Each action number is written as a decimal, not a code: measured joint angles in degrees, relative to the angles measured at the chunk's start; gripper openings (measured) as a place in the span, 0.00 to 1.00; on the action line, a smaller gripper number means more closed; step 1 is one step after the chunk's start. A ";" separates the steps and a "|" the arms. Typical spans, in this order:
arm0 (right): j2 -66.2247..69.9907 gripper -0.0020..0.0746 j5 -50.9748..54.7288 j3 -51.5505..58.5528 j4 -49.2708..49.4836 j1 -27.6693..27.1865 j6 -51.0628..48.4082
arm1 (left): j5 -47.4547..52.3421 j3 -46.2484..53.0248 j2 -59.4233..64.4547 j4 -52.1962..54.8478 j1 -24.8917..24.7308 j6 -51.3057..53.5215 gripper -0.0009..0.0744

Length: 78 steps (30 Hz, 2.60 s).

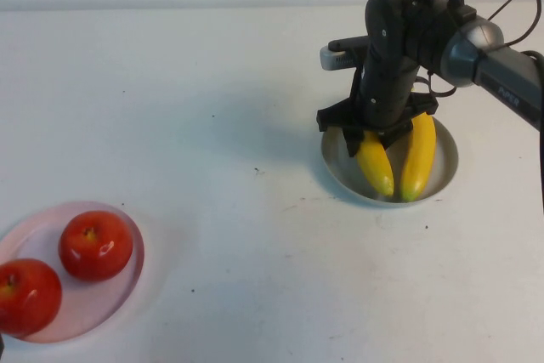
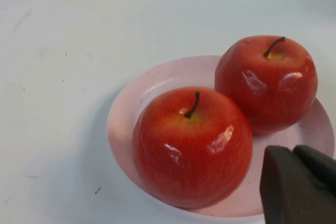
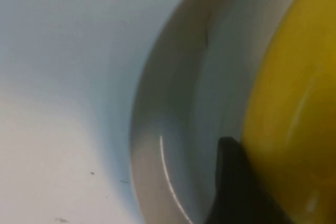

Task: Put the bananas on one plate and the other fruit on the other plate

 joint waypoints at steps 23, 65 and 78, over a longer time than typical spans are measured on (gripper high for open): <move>-10.80 0.46 -0.10 4.26 3.96 2.13 -0.10 | 0.00 0.00 0.00 0.00 0.00 0.00 0.01; -89.34 0.01 -26.05 77.57 8.34 -3.37 -16.06 | 0.00 0.00 0.00 0.00 0.00 0.00 0.01; -120.38 0.01 -63.83 114.11 12.65 -23.62 -22.12 | 0.00 0.00 0.00 0.00 0.00 0.00 0.01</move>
